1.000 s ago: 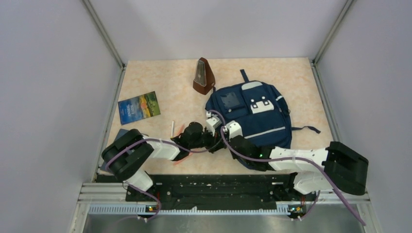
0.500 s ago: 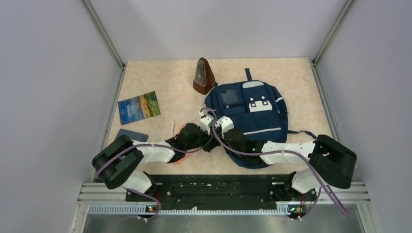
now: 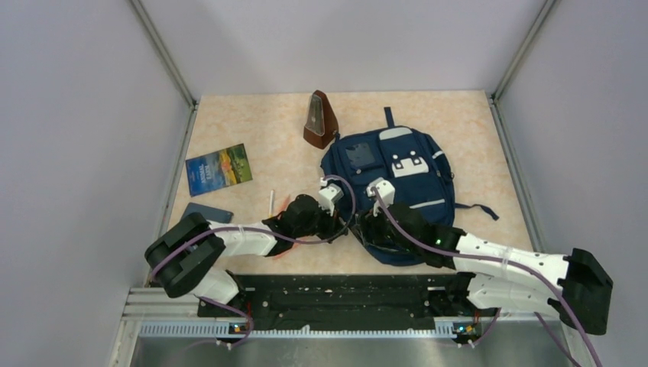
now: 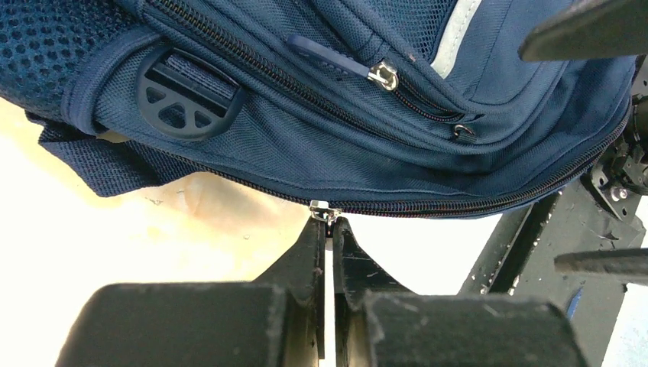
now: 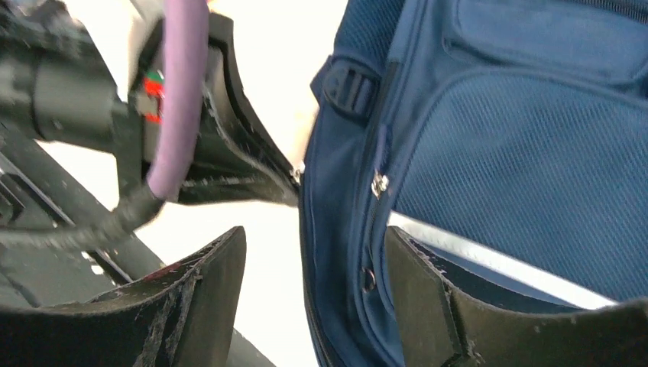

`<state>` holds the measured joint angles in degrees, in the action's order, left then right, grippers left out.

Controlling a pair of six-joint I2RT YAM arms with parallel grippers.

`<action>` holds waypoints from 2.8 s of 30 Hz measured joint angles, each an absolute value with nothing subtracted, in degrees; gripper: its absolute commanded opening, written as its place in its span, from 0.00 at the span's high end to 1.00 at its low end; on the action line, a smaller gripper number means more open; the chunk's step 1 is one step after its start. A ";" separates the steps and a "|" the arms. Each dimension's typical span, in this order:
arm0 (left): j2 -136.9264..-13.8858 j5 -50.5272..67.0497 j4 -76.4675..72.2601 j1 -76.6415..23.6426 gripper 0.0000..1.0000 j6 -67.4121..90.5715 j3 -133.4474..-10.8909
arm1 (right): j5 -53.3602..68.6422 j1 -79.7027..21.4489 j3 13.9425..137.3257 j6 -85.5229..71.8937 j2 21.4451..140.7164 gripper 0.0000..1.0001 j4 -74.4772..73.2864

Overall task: Pack the student bag
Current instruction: Zip the student bag at the center of the board.

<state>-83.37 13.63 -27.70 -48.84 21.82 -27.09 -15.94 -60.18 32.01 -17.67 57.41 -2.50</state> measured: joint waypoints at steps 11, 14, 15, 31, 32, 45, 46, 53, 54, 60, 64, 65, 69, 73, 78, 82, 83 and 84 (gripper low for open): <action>-83.66 14.74 -21.98 -48.40 1.00 20.84 -29.95 | -13.43 -60.20 31.48 -20.95 49.58 0.32 -19.62; -83.66 16.73 -20.16 -47.57 1.00 20.95 -31.46 | -13.15 -60.25 31.38 -21.76 49.80 0.34 -20.75; -83.66 17.34 -19.62 -47.31 1.00 21.06 -32.01 | -13.21 -60.42 31.31 -22.00 50.15 0.34 -20.95; -83.66 22.52 -15.35 -45.45 1.00 19.70 -33.67 | -24.51 -67.59 31.29 -27.09 61.39 1.00 -23.73; -83.66 22.96 -15.35 -45.36 1.00 19.38 -33.67 | -24.64 -67.68 31.29 -27.03 61.36 1.00 -23.66; -83.68 28.14 -15.33 -45.19 1.00 17.87 -33.67 | -24.14 -67.40 30.76 -18.24 62.74 1.00 -11.79; -83.66 28.12 -15.33 -45.17 1.00 17.89 -33.67 | -23.90 -67.18 30.76 -17.52 63.68 1.00 -10.33; -83.22 28.08 -16.62 -44.93 1.00 19.31 -33.17 | -21.43 -64.73 30.76 -13.82 68.77 1.00 0.10; -83.18 28.03 -16.73 -44.91 1.00 19.51 -33.12 | -21.17 -64.34 30.76 -13.41 69.69 1.00 1.67; -82.56 24.97 -17.08 -44.56 1.00 20.75 -32.49 | -20.73 -63.22 31.27 -10.55 74.15 0.83 8.27; -81.80 23.70 -16.67 -44.62 1.00 21.30 -32.34 | -21.37 -63.09 31.31 -9.91 73.87 0.49 10.94; -81.78 23.59 -16.53 -44.62 1.00 21.45 -32.25 | -21.67 -62.92 31.31 -9.87 73.06 0.45 11.16; -81.87 23.40 -16.38 -44.66 1.00 22.26 -32.18 | -22.13 -62.43 31.14 -10.31 66.00 0.34 9.82; -82.43 23.33 -16.38 -44.66 1.00 22.65 -32.21 | -24.71 -62.43 30.37 -13.15 55.61 0.27 5.82; -82.67 23.29 -16.45 -44.66 1.00 22.83 -32.23 | -29.87 -57.06 30.00 -21.50 47.51 0.29 -5.19; -82.67 23.29 -16.47 -44.66 1.00 22.85 -32.23 | -29.15 -44.25 29.98 -27.27 46.81 0.32 -13.93; -82.67 23.27 -16.47 -44.66 1.00 22.85 -32.23 | -28.27 -40.10 29.98 -28.64 46.74 0.32 -16.03; -82.67 23.24 -16.47 -44.66 1.00 22.85 -32.21 | -27.75 -37.06 29.98 -29.61 46.61 0.32 -17.37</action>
<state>-82.67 23.24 -16.47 -44.66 22.85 -32.21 -27.75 -37.06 29.98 -29.61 46.61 -17.37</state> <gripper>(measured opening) 0.022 0.687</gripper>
